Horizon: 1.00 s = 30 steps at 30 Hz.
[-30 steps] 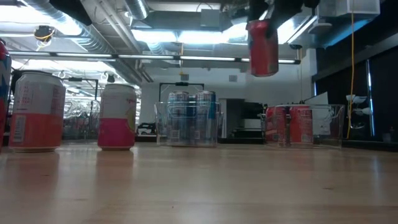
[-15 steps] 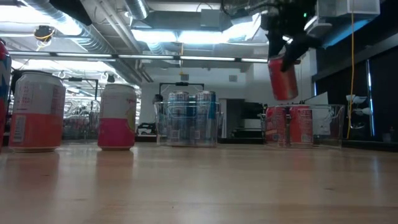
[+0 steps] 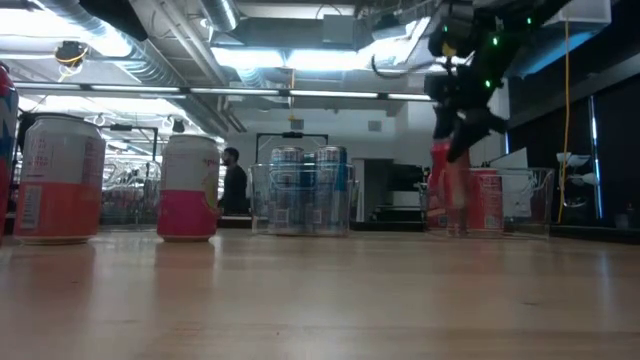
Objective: Sort soda cans
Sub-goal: Put the orange soda can into the right transparent bin
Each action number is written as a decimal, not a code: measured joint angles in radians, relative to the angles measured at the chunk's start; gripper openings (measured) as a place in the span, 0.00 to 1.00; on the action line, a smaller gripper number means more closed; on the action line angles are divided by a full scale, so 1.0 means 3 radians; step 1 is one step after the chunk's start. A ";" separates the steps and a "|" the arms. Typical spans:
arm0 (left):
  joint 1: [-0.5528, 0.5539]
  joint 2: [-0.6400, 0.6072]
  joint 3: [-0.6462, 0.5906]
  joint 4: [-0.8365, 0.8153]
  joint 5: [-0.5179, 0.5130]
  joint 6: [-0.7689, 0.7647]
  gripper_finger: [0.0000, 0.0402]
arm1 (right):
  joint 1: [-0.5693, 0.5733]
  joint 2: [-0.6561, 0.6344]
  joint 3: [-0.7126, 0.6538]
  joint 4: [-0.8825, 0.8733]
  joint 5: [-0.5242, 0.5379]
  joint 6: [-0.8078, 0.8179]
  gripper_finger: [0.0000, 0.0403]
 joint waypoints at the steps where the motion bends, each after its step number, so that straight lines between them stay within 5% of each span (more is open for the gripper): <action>1: 0.0000 0.0000 0.0001 0.0000 0.0000 -0.0003 0.90 | -0.0048 0.0000 -0.0059 0.0038 -0.0027 -0.0003 0.71; 13: 0.0000 0.0000 0.0001 0.0001 0.0000 -0.0009 0.90 | -0.0387 0.0001 -0.0582 0.0630 -0.0315 -0.0087 0.71; 22: 0.0000 0.0000 0.0001 0.0001 0.0000 -0.0011 0.90 | -0.0405 0.0000 -0.0651 0.0824 -0.0138 -0.0172 0.93; 30: 0.0000 0.0000 0.0001 0.0001 0.0000 -0.0011 0.90 | -0.0404 0.0000 -0.0595 0.0876 -0.0070 -0.0283 0.94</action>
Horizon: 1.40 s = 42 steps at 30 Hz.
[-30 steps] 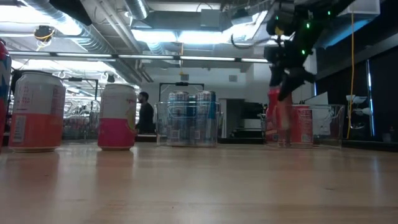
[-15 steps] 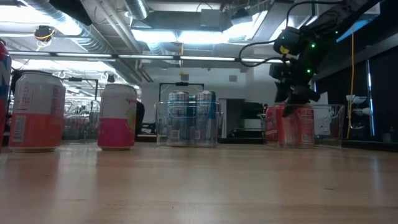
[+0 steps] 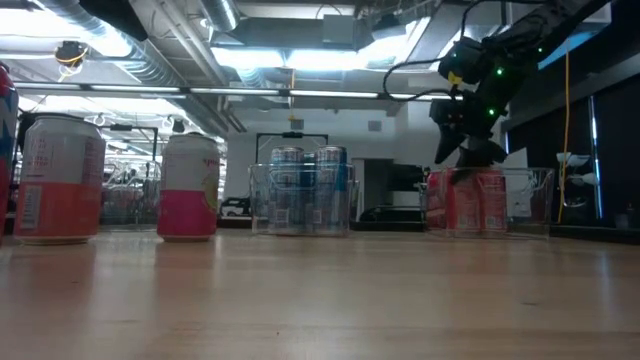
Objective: Sort soda cans
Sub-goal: Put the orange soda can into the right transparent bin
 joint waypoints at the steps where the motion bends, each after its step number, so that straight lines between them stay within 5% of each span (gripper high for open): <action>1: 0.0000 0.0000 0.0000 0.0000 0.0000 0.0000 0.90 | 0.0004 0.0000 0.0045 -0.0041 -0.0005 -0.0017 0.93; 7: 0.0000 0.0000 0.0000 0.0000 0.0000 -0.0001 0.90 | 0.0280 0.0000 0.0546 -0.0705 -0.0338 -0.0045 0.91; 14: 0.0001 0.0000 0.0000 0.0016 0.0000 -0.0052 0.90 | 0.0980 -0.0011 0.1310 -0.1171 0.0143 -0.0042 0.91; 28: -0.0097 0.0001 -0.0223 0.0108 0.0010 -0.0151 0.90 | 0.2607 0.0312 0.1422 -0.0120 0.0200 -0.0076 0.91; 34: -0.0314 0.0004 -0.0368 0.0341 0.0031 -0.0263 0.90 | 0.2891 0.0616 0.1422 0.0490 0.0246 -0.0074 0.91; 42: -0.0457 0.0004 -0.0379 0.0361 0.0038 -0.0337 0.90 | 0.3023 0.1102 0.1422 0.1228 -0.0482 -0.0063 0.97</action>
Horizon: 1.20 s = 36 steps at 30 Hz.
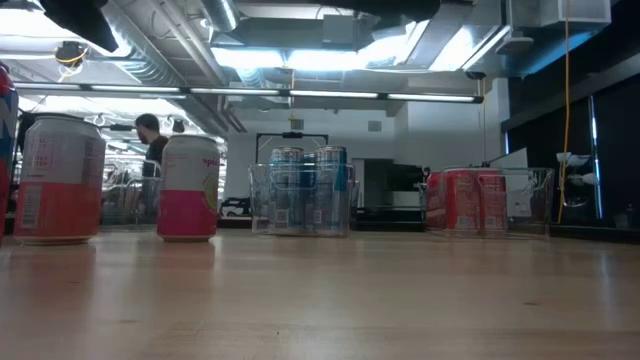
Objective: Sort soda cans
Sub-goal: Put the orange soda can into the right transparent bin
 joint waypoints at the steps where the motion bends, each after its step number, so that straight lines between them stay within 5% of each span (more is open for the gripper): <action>1: 0.0000 0.0000 0.0000 -0.0001 -0.0001 0.0000 0.90 | 0.0003 0.0058 0.0000 0.0100 -0.0080 0.0001 0.97; 9: 0.0000 0.0000 0.0000 -0.0002 -0.0003 -0.0011 0.90 | 0.0081 0.0429 -0.0001 0.0677 -0.0540 0.0007 0.98; 25: 0.0000 0.0000 0.0000 0.0140 -0.0005 0.0014 0.90 | 0.0179 0.0795 0.0013 0.1259 -0.0485 0.0545 0.99; 36: 0.0000 0.0000 0.0000 0.0132 0.0027 -0.0020 0.90 | 0.0542 0.1342 0.0646 0.1123 -0.0545 0.1143 0.99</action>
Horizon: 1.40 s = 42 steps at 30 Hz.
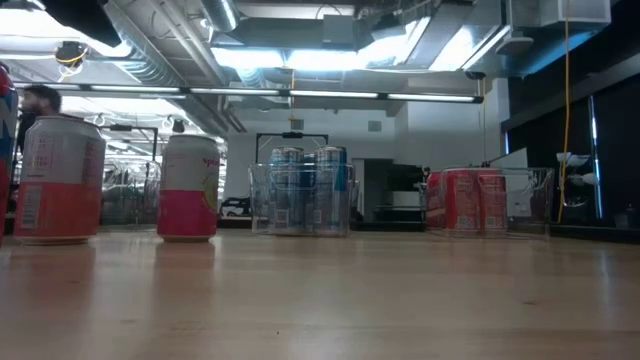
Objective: Sort soda cans
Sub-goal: Put the orange soda can into the right transparent bin
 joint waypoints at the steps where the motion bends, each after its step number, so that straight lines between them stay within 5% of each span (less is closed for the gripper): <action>1: 0.0000 0.0000 0.0000 0.0001 -0.0001 0.0045 0.90 | 0.0037 0.0046 0.0053 0.0002 0.0003 0.0060 0.99; 22: 0.0004 0.0000 0.0000 -0.0001 0.0005 -0.0261 0.90 | 0.0258 0.0939 0.0961 0.0053 0.0235 0.0947 0.99; 42: 0.0004 0.0000 0.0000 0.0000 0.0004 -0.0405 0.90 | 0.0182 0.1207 0.0977 0.0272 0.0289 0.1042 0.99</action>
